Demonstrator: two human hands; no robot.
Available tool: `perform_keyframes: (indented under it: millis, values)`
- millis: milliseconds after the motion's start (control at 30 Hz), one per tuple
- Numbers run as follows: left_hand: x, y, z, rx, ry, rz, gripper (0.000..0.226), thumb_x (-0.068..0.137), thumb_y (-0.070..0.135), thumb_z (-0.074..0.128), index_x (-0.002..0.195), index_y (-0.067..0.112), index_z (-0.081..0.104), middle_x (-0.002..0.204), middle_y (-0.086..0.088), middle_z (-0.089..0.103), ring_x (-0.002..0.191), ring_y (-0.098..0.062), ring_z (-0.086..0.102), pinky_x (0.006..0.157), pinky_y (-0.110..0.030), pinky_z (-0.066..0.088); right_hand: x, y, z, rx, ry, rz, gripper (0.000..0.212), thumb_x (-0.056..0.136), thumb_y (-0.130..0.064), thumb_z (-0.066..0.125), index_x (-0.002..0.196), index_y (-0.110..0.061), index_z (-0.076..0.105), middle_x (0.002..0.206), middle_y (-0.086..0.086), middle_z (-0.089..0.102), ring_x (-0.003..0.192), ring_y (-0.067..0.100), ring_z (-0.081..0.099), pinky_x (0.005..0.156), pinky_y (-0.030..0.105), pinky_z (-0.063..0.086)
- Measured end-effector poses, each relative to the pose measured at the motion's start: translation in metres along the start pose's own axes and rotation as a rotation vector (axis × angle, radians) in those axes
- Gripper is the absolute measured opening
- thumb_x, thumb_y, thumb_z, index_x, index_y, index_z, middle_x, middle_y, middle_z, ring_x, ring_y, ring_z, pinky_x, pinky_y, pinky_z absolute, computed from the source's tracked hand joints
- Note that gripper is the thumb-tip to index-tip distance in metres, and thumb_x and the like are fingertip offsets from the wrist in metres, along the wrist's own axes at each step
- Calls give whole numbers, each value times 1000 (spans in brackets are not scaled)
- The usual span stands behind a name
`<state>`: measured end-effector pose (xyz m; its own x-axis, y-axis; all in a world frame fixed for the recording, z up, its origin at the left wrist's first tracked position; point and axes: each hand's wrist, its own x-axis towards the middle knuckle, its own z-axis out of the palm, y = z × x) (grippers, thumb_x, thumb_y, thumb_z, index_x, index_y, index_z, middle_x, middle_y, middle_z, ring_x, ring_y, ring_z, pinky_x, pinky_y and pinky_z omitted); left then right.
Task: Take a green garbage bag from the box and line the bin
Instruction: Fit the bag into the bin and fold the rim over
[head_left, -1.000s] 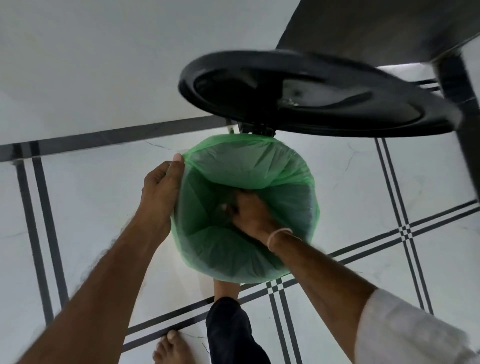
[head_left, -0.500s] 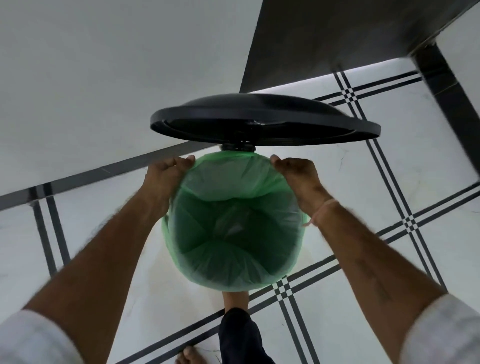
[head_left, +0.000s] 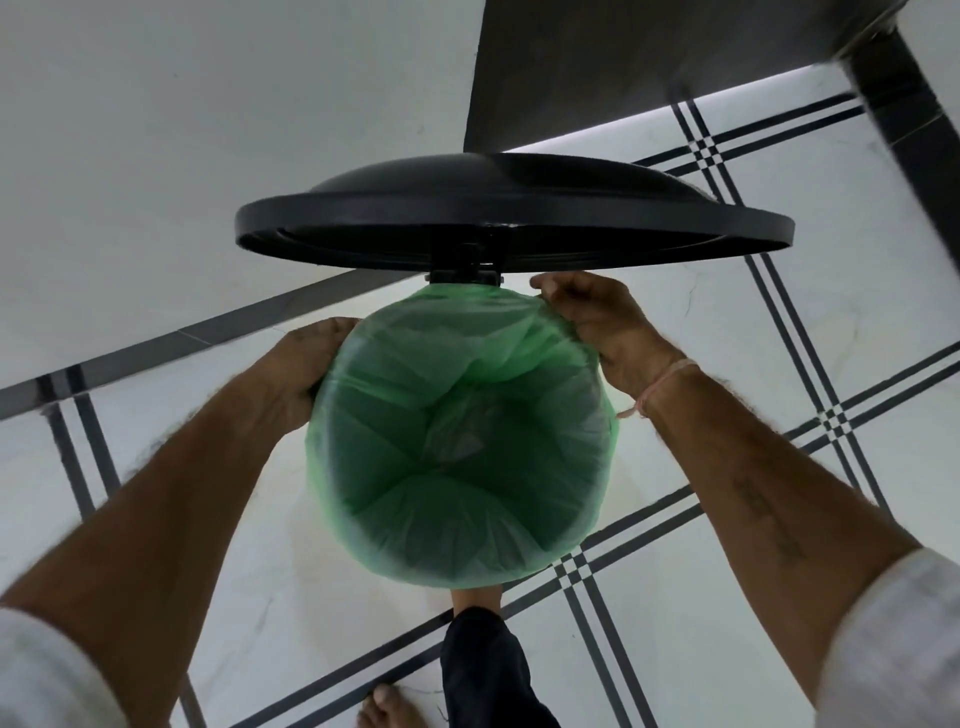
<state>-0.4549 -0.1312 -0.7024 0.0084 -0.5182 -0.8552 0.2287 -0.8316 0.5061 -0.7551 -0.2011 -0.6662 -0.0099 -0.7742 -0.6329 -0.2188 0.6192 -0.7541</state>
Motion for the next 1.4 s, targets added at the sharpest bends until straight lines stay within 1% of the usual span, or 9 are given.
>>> perform_keyframes:
  millis: [133, 333, 500, 567, 767, 967, 1167, 1300, 1400]
  values:
    - [-13, -1, -8, -132, -116, 64, 50, 100, 54, 54, 116, 11, 76, 113, -10, 79, 100, -25, 77, 83, -39, 62, -4, 2, -2, 6, -129, 5, 48, 96, -35, 70, 111, 10, 72, 103, 23, 75, 90, 30, 73, 91, 45, 59]
    - [-18, 4, -4, -96, -137, -18, 37, 98, 43, 61, 98, 11, 80, 100, -10, 80, 84, -22, 78, 72, -34, 65, 2, -1, -5, 28, -129, 212, 45, 91, -42, 74, 102, 1, 77, 94, 17, 80, 76, 27, 78, 67, 35, 65]
    - [-17, 0, 3, -168, -101, -36, 49, 94, 50, 62, 117, 7, 73, 111, -12, 76, 101, -27, 73, 86, -39, 62, -1, 7, -4, -25, -71, 160, 51, 97, -50, 62, 99, -1, 76, 87, 13, 79, 76, 24, 76, 66, 32, 65]
    - [-22, -4, 1, -192, -95, -39, 46, 101, 48, 54, 105, 7, 77, 101, -11, 78, 95, -26, 75, 86, -40, 59, -14, 15, -10, 4, -13, 78, 50, 100, -47, 60, 93, -1, 76, 82, 12, 78, 72, 22, 76, 63, 29, 62]
    - [-22, 4, -8, -49, -148, 17, 45, 106, 38, 50, 96, 6, 80, 102, -15, 80, 89, -23, 79, 76, -34, 63, -17, 17, -25, 217, -165, 275, 47, 95, -39, 68, 116, 4, 73, 112, 22, 76, 103, 34, 74, 95, 45, 59]
    - [-7, 8, -4, 58, -40, 8, 48, 105, 44, 52, 119, 3, 72, 119, -18, 76, 100, -26, 77, 88, -39, 59, -4, 15, -17, 44, -105, 328, 34, 94, -35, 72, 100, -2, 77, 113, 25, 75, 99, 37, 73, 98, 51, 58]
    - [-12, 19, 5, -73, -111, 46, 38, 96, 47, 64, 116, 18, 77, 122, -9, 77, 103, -24, 76, 82, -37, 63, 1, 13, -19, 225, -180, 194, 49, 100, -52, 55, 118, -10, 72, 107, 12, 76, 96, 27, 74, 87, 40, 62]
    - [-6, 29, 8, -6, -151, 75, 46, 92, 49, 69, 129, 23, 73, 140, -14, 67, 128, -34, 65, 108, -51, 52, 5, 5, -11, 160, -269, 128, 44, 94, -38, 69, 125, -6, 73, 118, 16, 76, 104, 30, 75, 88, 41, 61]
    - [-4, 38, 17, 70, -181, 83, 47, 93, 42, 71, 132, 15, 70, 133, -15, 71, 116, -30, 71, 96, -41, 60, 13, -3, -3, 80, -263, 145, 41, 89, -31, 78, 117, -1, 75, 115, 21, 76, 101, 33, 75, 95, 49, 60]
